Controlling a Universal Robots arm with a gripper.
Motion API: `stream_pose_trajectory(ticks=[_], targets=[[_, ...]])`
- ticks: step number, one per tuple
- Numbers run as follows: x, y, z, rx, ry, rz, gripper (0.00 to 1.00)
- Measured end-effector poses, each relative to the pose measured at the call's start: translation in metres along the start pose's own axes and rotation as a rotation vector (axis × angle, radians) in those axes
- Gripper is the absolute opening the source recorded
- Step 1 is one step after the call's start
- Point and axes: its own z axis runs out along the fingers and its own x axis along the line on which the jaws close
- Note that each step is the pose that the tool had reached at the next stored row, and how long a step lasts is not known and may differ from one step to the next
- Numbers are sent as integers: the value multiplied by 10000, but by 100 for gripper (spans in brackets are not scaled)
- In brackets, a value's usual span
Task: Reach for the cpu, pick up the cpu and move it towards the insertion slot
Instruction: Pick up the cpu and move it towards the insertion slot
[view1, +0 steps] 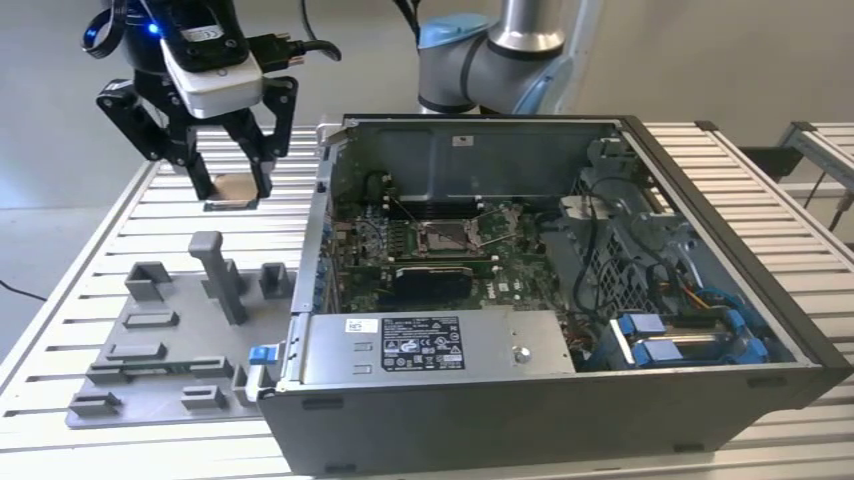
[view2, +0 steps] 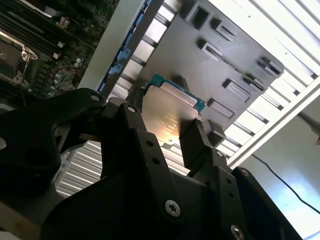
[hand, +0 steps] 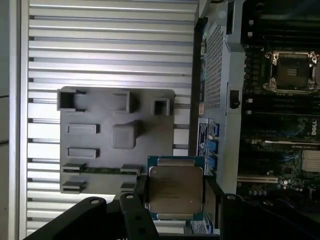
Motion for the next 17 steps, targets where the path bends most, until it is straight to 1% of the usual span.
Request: stream_pose_trajectory(ticks=[5,17], targets=[[-135,-3,1,-1,-1,1,0],[-490,-10,4,-1,1,1,0]])
